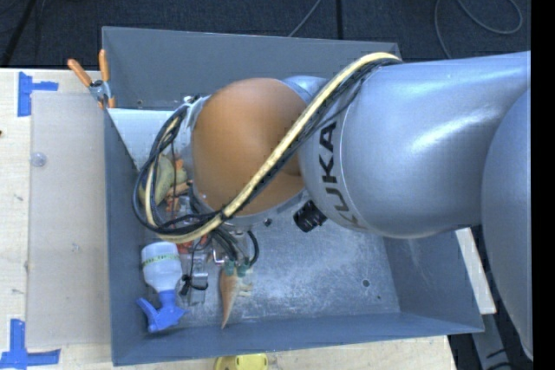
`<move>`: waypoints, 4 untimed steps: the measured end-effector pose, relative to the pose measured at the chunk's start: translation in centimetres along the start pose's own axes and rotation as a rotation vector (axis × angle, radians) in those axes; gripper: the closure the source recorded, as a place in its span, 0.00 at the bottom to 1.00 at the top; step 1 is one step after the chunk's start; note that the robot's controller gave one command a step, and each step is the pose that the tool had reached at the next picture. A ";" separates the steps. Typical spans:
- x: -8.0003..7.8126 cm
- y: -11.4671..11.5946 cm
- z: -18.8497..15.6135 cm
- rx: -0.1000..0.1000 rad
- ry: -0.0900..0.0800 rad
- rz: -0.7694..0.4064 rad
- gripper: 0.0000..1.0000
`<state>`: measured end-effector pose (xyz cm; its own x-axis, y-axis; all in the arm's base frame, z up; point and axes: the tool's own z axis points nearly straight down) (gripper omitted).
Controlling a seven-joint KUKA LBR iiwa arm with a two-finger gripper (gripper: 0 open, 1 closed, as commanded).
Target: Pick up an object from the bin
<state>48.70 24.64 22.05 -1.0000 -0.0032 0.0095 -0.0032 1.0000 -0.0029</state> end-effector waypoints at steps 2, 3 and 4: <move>-1.9 0.0 4.2 -0.002 -0.008 -0.125 0.00; -4.1 -0.1 12.1 -0.002 -0.014 -0.513 0.00; -6.8 0.2 14.4 -0.006 -0.028 -0.581 0.00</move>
Offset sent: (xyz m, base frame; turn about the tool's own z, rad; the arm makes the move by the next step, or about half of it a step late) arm 0.0545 0.0006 -0.1505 -0.4055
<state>55.37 24.83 7.58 -0.8341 -0.5513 -0.0186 -0.5514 0.8343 0.0007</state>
